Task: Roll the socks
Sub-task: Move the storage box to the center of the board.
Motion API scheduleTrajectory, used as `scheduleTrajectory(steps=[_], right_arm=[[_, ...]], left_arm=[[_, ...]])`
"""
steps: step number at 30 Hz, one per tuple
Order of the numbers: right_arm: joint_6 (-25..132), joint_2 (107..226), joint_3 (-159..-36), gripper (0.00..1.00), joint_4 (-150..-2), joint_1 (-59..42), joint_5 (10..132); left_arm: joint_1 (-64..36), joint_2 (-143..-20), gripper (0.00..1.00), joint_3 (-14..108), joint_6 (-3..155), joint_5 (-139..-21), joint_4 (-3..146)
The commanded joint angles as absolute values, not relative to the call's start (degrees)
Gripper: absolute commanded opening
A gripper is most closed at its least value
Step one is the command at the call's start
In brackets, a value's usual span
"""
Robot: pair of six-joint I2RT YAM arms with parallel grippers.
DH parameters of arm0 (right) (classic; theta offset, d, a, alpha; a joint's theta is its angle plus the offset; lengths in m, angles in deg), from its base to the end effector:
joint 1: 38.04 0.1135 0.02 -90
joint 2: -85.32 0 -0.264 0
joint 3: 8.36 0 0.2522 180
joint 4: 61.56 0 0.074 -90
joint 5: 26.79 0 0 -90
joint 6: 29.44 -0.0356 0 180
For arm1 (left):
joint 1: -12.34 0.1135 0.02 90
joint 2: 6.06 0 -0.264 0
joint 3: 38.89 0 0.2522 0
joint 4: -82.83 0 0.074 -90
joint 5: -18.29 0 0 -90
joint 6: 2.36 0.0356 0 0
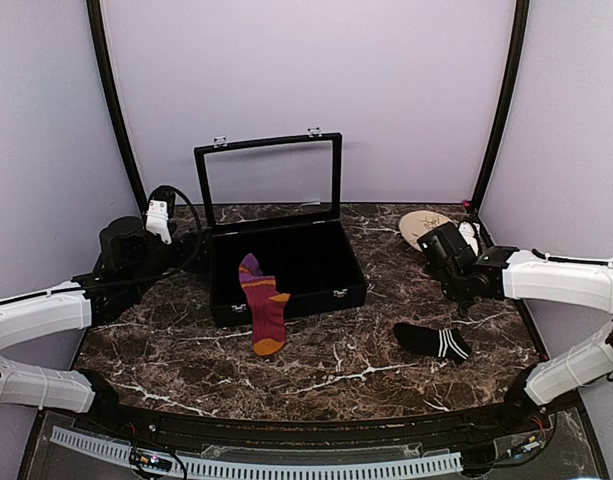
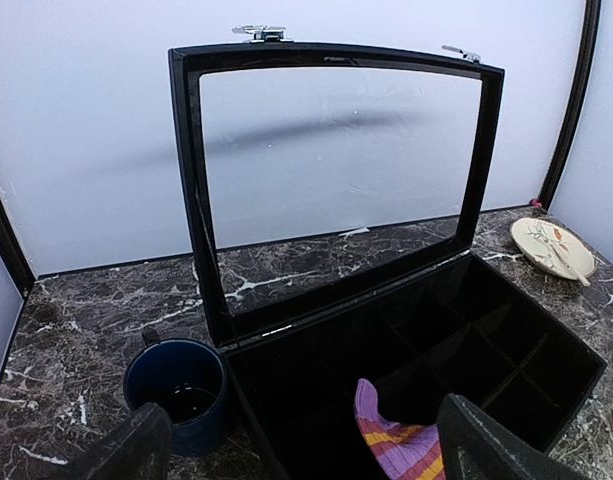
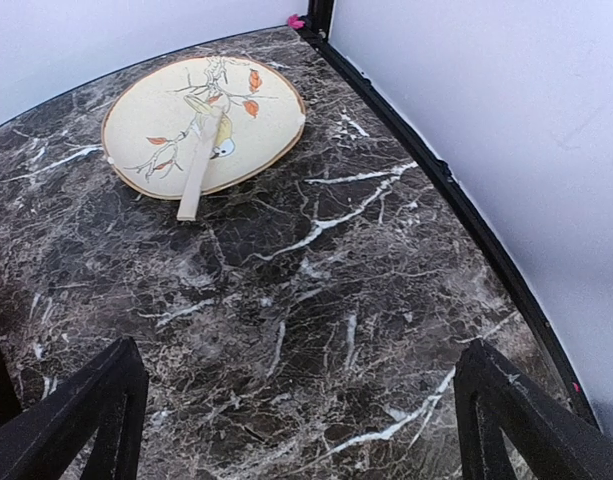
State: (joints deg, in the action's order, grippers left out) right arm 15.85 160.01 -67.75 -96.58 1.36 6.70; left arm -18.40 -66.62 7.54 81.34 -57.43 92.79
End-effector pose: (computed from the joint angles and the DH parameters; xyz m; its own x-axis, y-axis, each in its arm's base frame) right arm 0.2146 0.1379 0.2295 -0.3796 0.1906 -0.9053 0.4619 0.8869 -0.0070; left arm 0.2134 -0.1167 0.2740 -0.0933 -0.0683 -0.9933 0.2753 0.9570 -0.0916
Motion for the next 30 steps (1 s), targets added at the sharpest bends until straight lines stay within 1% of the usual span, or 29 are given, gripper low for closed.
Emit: scheduleTrajectory(steps=[1, 4, 10, 13, 19, 22, 30], right_arm=[[11.47, 159.42, -70.13, 1.00, -101.72, 2.93, 0.09], [10.86, 159.68, -70.83, 1.00, -103.09, 3.09, 0.02], [3.14, 160.66, -72.21, 1.00, -112.47, 3.09, 2.01], [0.21, 159.62, -71.04, 1.00, -115.04, 3.08, 4.36], [0.53, 153.48, -65.03, 0.96, -112.35, 3.05, 12.32], [-0.86, 151.67, -62.95, 0.94, -113.24, 3.09, 15.60], [-9.23, 154.78, -59.56, 0.90, -117.22, 3.07, 22.62]], left_arm=[[-19.28, -65.02, 0.95, 8.73, 81.23, -56.27, 91.66], [-19.77, -64.64, 0.95, 8.94, 81.46, -56.40, 91.21], [-22.60, -65.04, 0.95, 10.47, 84.11, -55.72, 89.94], [-25.61, -65.89, 0.94, 11.55, 84.94, -56.13, 88.99], [-30.34, -68.00, 0.93, 13.89, 85.91, -56.82, 86.67], [-31.43, -68.11, 0.93, 13.90, 85.10, -57.67, 86.47], [-35.11, -70.69, 0.92, 16.64, 85.39, -60.54, 84.73]])
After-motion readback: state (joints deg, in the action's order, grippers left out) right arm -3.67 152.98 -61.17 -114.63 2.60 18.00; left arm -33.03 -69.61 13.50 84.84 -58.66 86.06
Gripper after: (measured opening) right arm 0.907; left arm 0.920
